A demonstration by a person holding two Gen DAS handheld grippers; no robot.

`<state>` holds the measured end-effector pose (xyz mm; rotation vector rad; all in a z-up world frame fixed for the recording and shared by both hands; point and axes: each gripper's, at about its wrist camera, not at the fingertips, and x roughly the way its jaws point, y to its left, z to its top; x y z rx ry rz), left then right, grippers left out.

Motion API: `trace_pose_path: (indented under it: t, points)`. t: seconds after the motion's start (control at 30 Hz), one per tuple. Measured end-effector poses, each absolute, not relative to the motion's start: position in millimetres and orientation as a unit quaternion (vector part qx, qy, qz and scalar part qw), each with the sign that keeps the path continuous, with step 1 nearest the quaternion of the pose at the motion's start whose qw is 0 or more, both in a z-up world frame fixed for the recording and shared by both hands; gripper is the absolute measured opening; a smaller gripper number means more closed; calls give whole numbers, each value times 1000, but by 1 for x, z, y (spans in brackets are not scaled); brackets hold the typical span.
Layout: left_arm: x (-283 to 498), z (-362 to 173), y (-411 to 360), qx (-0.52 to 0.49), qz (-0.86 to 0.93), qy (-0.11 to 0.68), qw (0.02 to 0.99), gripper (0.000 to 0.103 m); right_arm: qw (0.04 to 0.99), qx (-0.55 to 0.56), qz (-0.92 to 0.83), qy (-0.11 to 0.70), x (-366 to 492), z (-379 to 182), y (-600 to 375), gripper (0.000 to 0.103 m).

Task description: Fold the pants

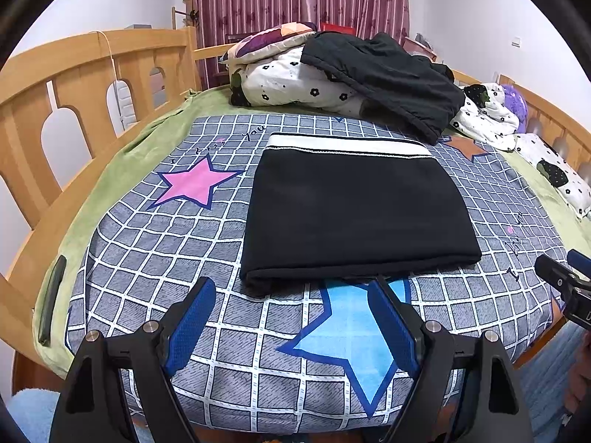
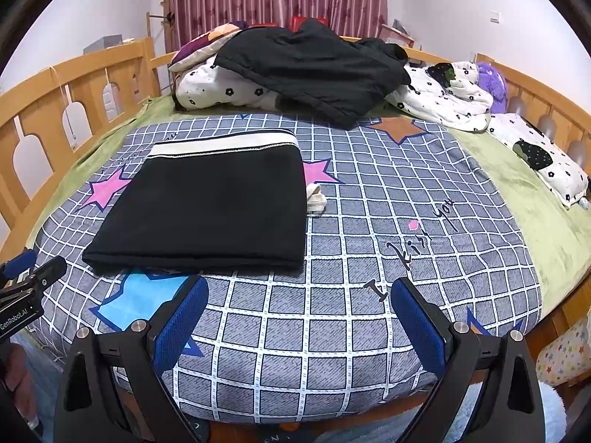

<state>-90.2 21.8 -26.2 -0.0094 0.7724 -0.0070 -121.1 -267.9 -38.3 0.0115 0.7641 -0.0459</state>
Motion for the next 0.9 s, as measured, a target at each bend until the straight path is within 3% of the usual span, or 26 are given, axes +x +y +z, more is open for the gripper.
trace_pose_path:
  t: [0.9]
  points:
    - [-89,-22,22,-3,-3,376,927,83,928,4,-23,372,-121,-38,-268,98]
